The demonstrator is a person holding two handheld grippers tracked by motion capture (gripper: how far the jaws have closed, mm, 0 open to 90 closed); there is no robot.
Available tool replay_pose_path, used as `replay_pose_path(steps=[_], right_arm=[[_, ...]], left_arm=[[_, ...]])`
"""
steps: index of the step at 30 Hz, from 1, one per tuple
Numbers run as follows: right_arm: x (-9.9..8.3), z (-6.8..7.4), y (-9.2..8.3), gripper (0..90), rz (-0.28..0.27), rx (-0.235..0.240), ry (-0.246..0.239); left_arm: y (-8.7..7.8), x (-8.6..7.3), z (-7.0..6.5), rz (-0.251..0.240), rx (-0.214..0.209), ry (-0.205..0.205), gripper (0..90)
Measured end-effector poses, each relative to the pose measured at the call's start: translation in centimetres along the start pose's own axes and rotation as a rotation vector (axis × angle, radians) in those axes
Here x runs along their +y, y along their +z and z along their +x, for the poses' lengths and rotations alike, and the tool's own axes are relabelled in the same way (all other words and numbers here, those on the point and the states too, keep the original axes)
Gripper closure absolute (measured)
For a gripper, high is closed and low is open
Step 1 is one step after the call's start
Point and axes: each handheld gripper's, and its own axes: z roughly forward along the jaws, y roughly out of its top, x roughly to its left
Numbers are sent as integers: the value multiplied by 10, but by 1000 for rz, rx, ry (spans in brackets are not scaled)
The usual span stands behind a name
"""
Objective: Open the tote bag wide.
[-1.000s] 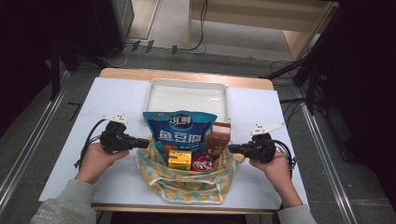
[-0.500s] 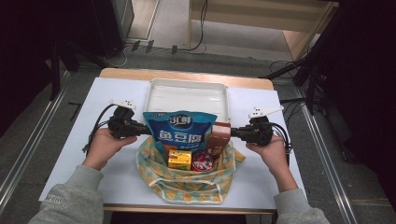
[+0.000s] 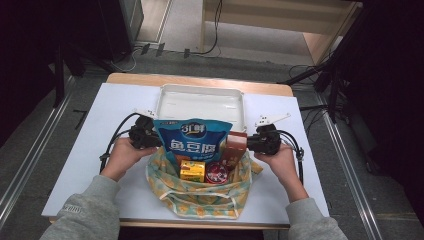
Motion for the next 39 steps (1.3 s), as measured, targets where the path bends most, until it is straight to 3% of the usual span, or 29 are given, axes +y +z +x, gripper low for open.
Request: replay_pose_path(steps=[9,17,39], right_arm=[[-16,-8,7,900,7,-11,19],[-25,-13,16,900,44,-32,20],[-42,-23,35,900,95,-36,38]], left_arm=[[10,-10,7,-5,2,-10,855],[19,-17,12,23,7,-32,853],[30,-27,23,51,37,-28,853]])
